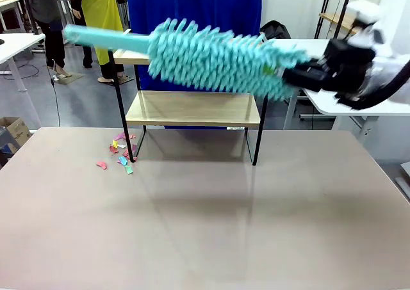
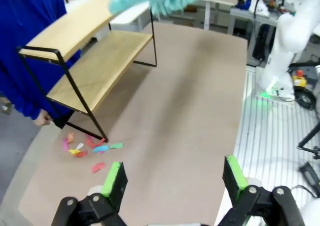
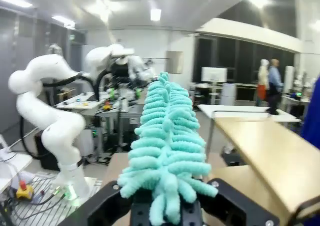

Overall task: Clean the shelf.
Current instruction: Hand the Duster back to the human.

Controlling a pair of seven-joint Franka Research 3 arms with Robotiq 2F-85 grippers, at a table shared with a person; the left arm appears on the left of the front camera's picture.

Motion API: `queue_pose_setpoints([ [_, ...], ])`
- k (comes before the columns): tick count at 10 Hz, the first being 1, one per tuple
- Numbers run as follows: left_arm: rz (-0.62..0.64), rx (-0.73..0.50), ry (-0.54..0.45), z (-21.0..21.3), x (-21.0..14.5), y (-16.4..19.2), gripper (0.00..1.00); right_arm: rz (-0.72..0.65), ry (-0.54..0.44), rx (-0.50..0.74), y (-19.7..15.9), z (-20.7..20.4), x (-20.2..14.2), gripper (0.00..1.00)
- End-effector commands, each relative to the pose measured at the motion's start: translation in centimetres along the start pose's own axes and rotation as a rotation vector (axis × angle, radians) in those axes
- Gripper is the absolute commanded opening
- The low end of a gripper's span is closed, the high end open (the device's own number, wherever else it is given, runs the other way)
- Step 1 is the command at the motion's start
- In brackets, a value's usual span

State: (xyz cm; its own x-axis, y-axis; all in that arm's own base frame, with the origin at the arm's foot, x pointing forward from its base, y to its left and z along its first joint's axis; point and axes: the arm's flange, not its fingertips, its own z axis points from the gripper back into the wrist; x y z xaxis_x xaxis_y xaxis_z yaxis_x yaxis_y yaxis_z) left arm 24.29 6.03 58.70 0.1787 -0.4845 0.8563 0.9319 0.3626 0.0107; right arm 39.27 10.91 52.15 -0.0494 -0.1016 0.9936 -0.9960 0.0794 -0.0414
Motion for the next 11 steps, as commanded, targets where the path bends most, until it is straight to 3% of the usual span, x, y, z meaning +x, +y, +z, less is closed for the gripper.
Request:
queue_pose_setpoints([
  [1, -0.022, -0.013, -0.023, -0.1, 0.1, 0.1, 1.00, -0.027, -0.004, -0.242, 0.1, 1.5, 2.2, 0.16],
  [6, -0.022, -0.013, -0.023, -0.1, 0.1, 0.1, 1.00, -0.042, -0.019, -0.966, 0.8, 12.1, 1.9, 0.16],
  [9, -0.022, -0.013, -0.023, -0.1, 0.1, 0.1, 1.00, -0.046, -0.085, -1.154, 2.5, 16.8, 0.4, 0.16],
  [11, -0.022, -0.013, -0.023, -0.1, 0.1, 0.1, 1.00, -0.037, -0.063, -1.245, 3.2, 18.5, -0.7, 0.16],
])
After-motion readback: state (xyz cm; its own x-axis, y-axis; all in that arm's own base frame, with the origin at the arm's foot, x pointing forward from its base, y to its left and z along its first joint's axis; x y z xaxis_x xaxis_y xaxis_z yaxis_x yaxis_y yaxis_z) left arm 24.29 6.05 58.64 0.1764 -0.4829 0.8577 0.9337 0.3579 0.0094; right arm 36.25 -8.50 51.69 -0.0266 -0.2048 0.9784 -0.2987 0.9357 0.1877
